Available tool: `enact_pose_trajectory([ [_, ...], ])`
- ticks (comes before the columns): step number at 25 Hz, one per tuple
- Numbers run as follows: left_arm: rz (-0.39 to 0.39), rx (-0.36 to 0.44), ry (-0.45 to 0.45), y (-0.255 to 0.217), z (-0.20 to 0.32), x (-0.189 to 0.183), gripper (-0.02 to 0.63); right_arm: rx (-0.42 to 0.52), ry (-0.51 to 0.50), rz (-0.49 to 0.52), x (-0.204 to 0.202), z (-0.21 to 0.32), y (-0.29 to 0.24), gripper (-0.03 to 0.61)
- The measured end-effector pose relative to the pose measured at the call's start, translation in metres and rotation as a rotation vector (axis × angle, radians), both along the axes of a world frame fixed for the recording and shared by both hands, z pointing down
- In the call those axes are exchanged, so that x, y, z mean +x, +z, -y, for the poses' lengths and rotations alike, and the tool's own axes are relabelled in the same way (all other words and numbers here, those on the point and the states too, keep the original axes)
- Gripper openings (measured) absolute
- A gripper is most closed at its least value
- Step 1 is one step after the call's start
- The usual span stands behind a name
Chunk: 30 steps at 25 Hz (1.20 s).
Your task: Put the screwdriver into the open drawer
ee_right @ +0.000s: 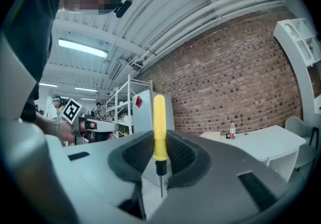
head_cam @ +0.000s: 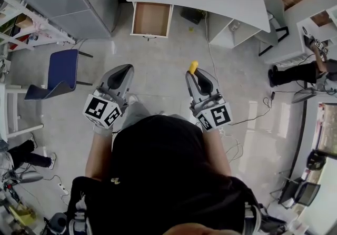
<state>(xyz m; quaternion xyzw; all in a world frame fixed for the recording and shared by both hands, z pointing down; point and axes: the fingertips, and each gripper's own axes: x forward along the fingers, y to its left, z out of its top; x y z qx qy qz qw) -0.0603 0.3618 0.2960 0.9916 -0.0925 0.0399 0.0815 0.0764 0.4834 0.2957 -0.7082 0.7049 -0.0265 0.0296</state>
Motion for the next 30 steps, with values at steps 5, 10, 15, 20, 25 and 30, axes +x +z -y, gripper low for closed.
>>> enact_pose_trajectory([
  [5,0.005,-0.018,0.013,0.012,0.044,0.012,0.008,-0.023,0.015,0.017,0.01,0.041,0.012,0.081],
  [10,-0.011,-0.058,0.045,0.014,0.105,0.022,0.008,-0.042,0.045,0.01,0.015,0.098,0.013,0.081],
  [15,-0.009,-0.068,0.087,0.015,0.17,0.028,0.008,-0.066,0.094,0.009,0.017,0.16,0.013,0.081],
  [20,-0.007,-0.076,0.12,0.019,0.231,0.034,0.008,-0.096,0.13,0.024,0.022,0.216,0.018,0.081],
  [25,0.002,-0.071,0.139,0.026,0.279,0.042,0.008,-0.115,0.149,0.028,0.027,0.263,0.025,0.081],
  [30,0.029,-0.057,0.144,0.034,0.323,0.039,0.008,-0.143,0.133,0.034,0.027,0.317,0.038,0.081],
])
